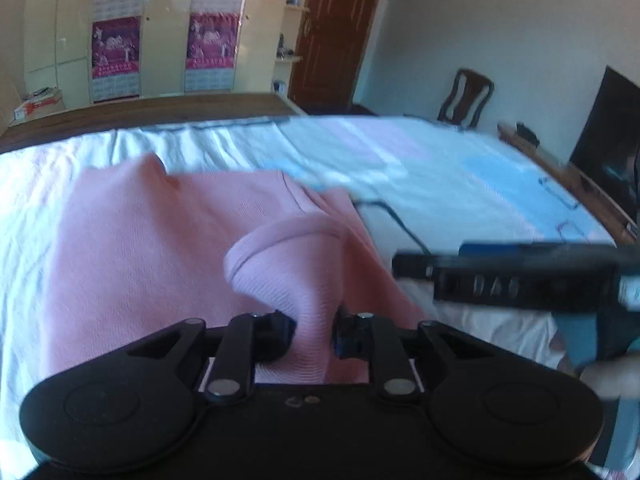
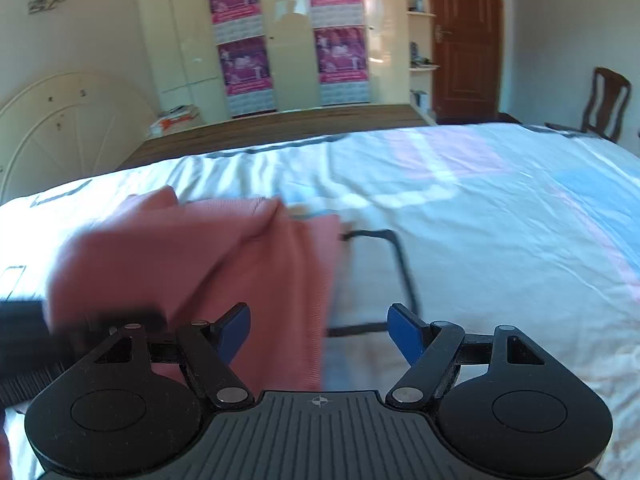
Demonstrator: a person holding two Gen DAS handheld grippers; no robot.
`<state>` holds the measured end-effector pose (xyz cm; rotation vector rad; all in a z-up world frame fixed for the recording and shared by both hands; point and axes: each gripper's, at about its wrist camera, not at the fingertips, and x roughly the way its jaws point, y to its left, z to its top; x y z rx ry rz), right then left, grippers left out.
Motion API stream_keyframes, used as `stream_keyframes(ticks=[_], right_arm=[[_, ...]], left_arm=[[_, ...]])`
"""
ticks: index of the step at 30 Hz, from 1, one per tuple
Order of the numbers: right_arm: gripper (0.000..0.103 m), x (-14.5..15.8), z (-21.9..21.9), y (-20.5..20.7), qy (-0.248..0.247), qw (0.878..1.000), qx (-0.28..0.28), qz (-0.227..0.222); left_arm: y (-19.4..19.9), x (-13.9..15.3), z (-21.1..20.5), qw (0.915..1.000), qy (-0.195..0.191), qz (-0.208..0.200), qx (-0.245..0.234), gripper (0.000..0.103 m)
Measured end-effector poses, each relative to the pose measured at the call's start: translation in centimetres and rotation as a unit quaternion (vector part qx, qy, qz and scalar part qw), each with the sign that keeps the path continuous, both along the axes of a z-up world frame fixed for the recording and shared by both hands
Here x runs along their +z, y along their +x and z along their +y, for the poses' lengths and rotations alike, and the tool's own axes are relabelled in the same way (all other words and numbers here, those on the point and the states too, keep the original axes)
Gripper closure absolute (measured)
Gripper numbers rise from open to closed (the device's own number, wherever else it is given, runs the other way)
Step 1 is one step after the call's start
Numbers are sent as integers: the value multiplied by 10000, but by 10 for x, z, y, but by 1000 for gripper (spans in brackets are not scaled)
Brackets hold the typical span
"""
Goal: Fold small clothes
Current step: 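Grasp the opposite side edge with the right gripper and fold it over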
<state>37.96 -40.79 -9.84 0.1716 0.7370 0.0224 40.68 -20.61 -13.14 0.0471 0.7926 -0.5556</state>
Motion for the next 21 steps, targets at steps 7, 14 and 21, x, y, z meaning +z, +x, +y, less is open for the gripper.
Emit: stream_keyframes(ticks=[7,14,21], right_arm=[[28,15,-16,-10,946,9951,229,-155],[35,-5,19,23,1388,9865,833,237],[60,-24,32,43,1363,9845,910,625]], left_arm=[[-40,-1,22,9995,18,-144,-271,41],[-30,21,79,9961,16,-381,800,37],[1,21,123,9859,3,-277,1648,38]])
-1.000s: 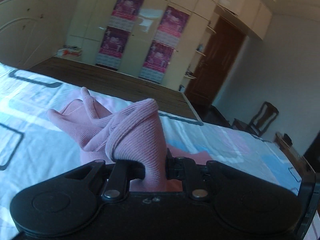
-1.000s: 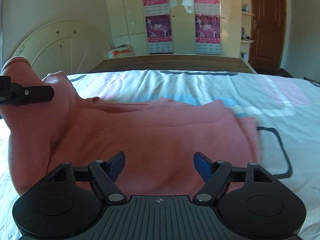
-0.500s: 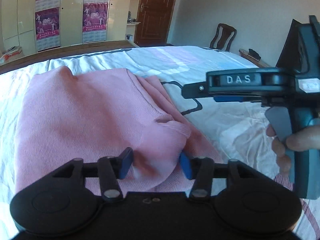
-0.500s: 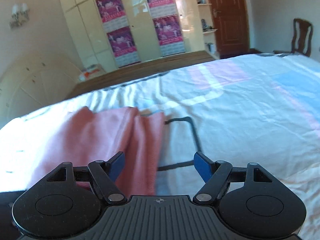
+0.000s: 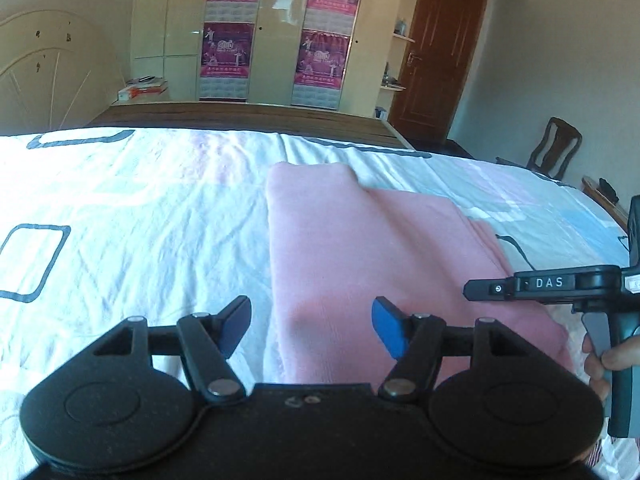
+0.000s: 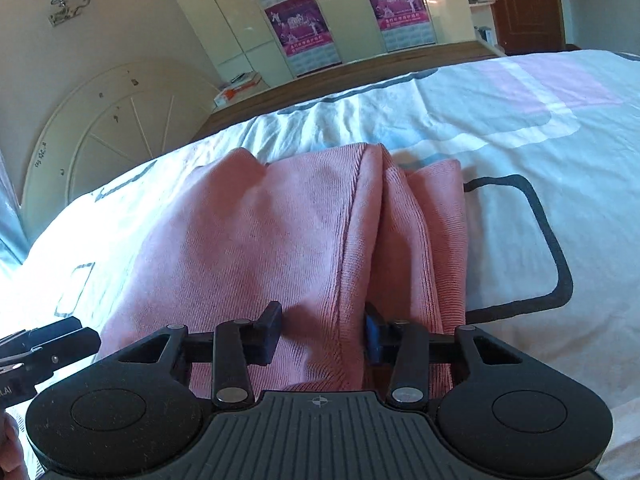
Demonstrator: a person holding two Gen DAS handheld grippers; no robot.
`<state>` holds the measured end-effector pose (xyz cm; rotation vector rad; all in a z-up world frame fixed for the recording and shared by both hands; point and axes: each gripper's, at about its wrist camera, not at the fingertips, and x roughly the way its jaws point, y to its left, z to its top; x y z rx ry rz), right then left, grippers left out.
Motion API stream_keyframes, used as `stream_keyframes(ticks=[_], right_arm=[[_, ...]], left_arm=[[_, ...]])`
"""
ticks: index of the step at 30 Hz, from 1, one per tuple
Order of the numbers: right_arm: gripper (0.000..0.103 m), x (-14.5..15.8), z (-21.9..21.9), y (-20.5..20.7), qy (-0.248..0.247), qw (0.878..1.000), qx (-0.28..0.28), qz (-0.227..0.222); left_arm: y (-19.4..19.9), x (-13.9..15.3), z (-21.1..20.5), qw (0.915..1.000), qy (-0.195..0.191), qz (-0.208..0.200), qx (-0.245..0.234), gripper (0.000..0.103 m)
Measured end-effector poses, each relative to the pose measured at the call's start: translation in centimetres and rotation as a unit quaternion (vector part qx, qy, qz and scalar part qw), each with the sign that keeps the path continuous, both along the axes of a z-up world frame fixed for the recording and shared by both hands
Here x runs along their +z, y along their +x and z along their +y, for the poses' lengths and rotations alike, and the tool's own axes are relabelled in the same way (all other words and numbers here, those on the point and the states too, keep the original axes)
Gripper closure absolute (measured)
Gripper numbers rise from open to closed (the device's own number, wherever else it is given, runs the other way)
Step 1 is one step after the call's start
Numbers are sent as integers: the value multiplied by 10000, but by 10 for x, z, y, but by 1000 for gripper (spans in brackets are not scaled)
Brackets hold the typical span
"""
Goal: Fold small clothes
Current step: 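Grasp the opposite side edge with the right gripper and fold it over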
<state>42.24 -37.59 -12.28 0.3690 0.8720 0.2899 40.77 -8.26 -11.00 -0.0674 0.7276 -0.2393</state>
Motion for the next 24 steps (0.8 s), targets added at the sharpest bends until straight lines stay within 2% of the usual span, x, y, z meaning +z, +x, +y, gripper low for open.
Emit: stream_keyframes(ticks=[2,3,5,8,12,14,17,19,20,23,24], right_arm=[[60,-6,-1,7,157,9999,2,70],[65,-7,2,10,234,9997,18,80],[89,-7,8,13,299,9994,156,116],[91,-1,9,11,198,9997,169,13],[95,21,-8,-3,12,9989,-127,-456],[95,28,-18,-13,-99,9983,-204,-545],[96,27,-29,-31,-256,9979,-315,-508],[96,14,-29,-37,-523,9978,-333,-251],[95,5,-30,-36,-511,9983,-285,-71],[93,9,-40,-34,-109,9985,-516,-114],[87,13,-43,-32,-6,9983,-562,-158]], left_arm=[[6,-2,3,10000,-14,14,66,38],[8,-3,5,10000,-36,23,82,38],[13,-4,4,9999,-80,2,132,38],[18,-3,2,9998,-89,-31,158,38],[19,1,-2,9999,-131,-105,33,38],[19,3,-7,9997,-196,-118,-53,38],[18,0,-18,9994,-253,-76,-225,36],[18,-10,-26,9995,-114,41,-291,34],[19,-16,-29,9995,-38,130,-295,34],[20,-21,-27,9995,-74,212,-219,33],[21,-20,-25,9994,-114,252,-212,33]])
